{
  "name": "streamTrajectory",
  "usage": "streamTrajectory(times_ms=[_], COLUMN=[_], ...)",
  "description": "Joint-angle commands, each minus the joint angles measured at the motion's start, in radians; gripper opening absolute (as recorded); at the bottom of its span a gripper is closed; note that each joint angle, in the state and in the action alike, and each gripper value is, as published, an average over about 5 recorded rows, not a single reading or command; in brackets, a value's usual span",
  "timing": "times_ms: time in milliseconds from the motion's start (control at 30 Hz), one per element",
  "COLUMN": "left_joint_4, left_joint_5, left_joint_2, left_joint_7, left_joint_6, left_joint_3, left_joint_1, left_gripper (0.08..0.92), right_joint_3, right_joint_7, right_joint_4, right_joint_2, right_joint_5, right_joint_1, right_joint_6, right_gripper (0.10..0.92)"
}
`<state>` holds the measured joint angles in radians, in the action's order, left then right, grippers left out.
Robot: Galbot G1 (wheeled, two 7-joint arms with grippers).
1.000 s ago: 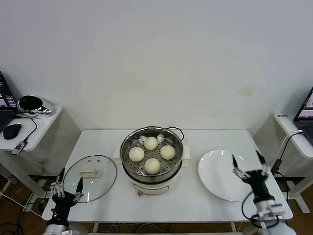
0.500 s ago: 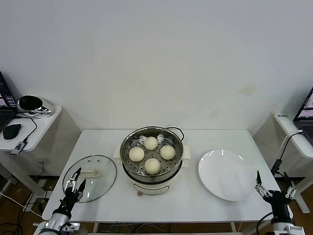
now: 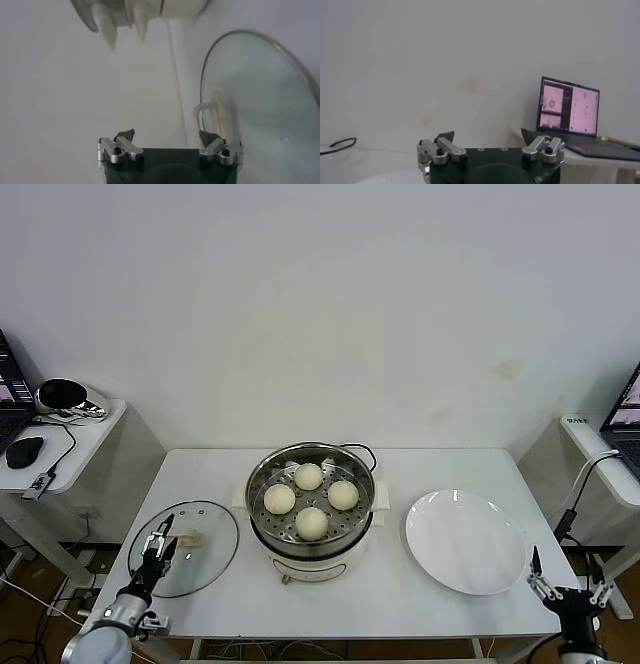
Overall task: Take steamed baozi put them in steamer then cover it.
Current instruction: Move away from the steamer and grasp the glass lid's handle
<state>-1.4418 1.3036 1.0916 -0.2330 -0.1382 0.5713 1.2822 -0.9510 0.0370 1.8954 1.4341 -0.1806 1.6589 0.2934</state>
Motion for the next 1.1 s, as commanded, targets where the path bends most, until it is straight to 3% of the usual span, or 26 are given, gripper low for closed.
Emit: streamTrajectory(times_ms=[33, 600, 1100], left_joint_4=[0.104, 0.161, 0.238], left_joint_5=[0.037, 0.038, 0.0], left_joint_2=[-0.003, 0.01, 0.021], left_joint_7=[0.002, -0.006, -0.041], left_joint_6=[-0.002, -0.009, -0.042], left_joint_3=[-0.026, -0.036, -0.037], left_joint_1=[-0.09, -0.146, -0.169], left_gripper=[0.823, 0.792, 0.368], right_joint_3=[-0.009, 0.022, 0.025], right_joint_7=[-0.002, 0.004, 0.008], right_joint_4=[-0.005, -0.017, -0.017], right_joint_2=[0.009, 0.011, 0.012], right_joint_5=[-0.001, 0.011, 0.018], right_joint_1=[0.011, 0.008, 0.009], right_joint_6=[0.002, 0.004, 0.004], right_gripper=[0.823, 0.823, 0.823])
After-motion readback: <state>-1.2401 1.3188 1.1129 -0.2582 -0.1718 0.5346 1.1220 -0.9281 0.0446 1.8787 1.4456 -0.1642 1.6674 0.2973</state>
